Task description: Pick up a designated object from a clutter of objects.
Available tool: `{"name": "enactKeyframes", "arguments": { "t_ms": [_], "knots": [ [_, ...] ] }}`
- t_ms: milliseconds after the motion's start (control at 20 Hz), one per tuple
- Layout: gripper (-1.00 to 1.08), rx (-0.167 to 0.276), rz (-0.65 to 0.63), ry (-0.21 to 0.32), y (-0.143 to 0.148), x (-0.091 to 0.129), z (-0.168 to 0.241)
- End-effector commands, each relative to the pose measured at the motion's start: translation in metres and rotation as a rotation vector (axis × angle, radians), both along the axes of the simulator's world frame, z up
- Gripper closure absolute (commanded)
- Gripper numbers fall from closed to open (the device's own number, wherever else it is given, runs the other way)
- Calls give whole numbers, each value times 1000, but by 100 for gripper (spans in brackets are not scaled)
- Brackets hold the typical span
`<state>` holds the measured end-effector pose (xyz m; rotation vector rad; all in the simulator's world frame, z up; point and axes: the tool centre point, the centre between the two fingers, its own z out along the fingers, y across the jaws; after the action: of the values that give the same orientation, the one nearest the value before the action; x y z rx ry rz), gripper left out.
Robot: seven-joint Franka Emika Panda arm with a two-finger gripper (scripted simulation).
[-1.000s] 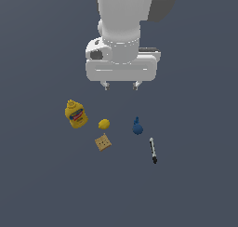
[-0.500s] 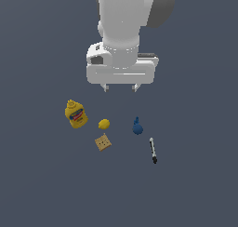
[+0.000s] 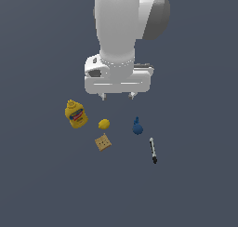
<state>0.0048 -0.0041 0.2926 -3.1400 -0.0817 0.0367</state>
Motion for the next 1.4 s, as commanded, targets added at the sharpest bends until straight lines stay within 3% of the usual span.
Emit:
{"name": "enactKeyframes", "arguments": {
  "t_ms": [0,700,1350],
  "knots": [
    [-92,1,31,-1,-4,6,-13],
    [-92,6,298,-13,-45,42,-127],
    [-92,7,493,-22,-75,48,-216]
  ]
}}
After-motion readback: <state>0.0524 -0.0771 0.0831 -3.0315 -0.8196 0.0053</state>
